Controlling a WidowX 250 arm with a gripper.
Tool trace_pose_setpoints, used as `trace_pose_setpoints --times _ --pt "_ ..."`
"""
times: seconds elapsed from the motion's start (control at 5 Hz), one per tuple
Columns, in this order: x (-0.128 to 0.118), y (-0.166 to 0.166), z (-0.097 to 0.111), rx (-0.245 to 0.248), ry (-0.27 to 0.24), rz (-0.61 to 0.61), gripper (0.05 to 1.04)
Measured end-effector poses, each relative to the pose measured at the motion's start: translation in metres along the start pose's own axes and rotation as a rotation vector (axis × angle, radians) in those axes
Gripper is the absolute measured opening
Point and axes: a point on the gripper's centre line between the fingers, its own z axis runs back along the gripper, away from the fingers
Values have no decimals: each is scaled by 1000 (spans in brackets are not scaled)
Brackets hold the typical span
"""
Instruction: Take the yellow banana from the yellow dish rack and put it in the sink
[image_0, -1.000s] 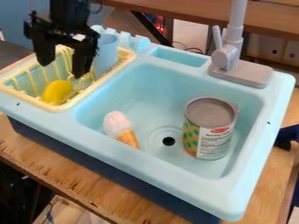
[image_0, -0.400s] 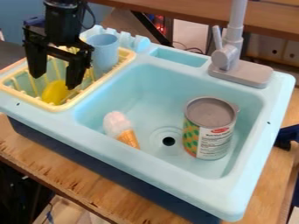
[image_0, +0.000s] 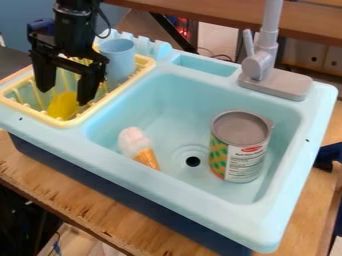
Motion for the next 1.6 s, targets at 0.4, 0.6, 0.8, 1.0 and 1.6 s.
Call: trace_pose_setpoints --times 0.4,0.6,0.8,1.0,1.6 --pt "-5 7 -15 4 36 31 1003" --pt "-6 7 -17 7 45 43 1003" --pt "-7 6 -23 5 37 51 1003" --pt "-10 3 -30 4 44 59 948" --pt "-11 -2 -29 -21 47 69 580"
